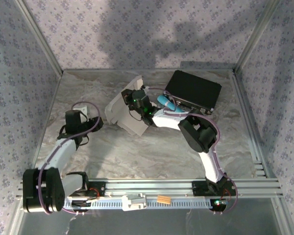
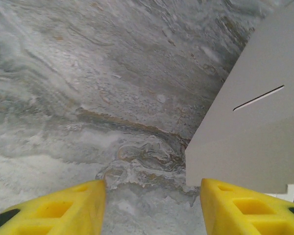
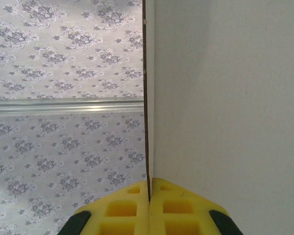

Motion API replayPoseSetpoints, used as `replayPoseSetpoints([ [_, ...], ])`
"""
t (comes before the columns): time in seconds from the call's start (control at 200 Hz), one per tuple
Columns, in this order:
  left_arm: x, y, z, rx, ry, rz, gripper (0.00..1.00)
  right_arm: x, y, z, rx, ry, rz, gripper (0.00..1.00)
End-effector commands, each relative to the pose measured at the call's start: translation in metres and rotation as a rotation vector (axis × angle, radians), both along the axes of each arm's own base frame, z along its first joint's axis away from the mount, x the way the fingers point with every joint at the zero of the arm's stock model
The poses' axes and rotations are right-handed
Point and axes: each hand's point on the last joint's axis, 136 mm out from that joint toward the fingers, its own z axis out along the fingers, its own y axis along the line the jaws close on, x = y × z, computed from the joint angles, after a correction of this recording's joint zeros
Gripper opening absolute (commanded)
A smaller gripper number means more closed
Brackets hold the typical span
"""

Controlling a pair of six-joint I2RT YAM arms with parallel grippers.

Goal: Fold the paper box

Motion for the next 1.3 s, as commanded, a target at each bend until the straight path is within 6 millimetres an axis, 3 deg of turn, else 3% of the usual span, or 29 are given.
replayPoseSetpoints([
  [0.0,0.025,-0.019,0.033,0.028,-0.128,-0.139,0.54,0.010,0.002,0.005,0.030,0.014,-0.015,0.00],
  [0.155,0.026,-0.034,0.027,0.064,-0.124,-0.203,0.56,0.013,0.007,0.008,0.037,0.023,-0.003,0.00],
  [0.36,0.034,-0.035,0.021,0.099,-0.108,-0.206,0.57,0.012,0.011,0.002,0.039,0.040,0.020,0.00],
  [0.615,0.037,-0.054,0.022,0.111,-0.120,-0.281,0.57,0.010,0.014,-0.013,0.046,0.067,0.022,0.00],
  [1.139,0.050,-0.074,0.021,0.148,-0.088,-0.309,0.57,0.003,0.022,-0.018,0.055,0.084,0.039,0.00],
  [1.294,0.053,-0.077,0.021,0.170,-0.085,-0.306,0.53,0.001,0.024,-0.018,0.059,0.088,0.047,0.00],
])
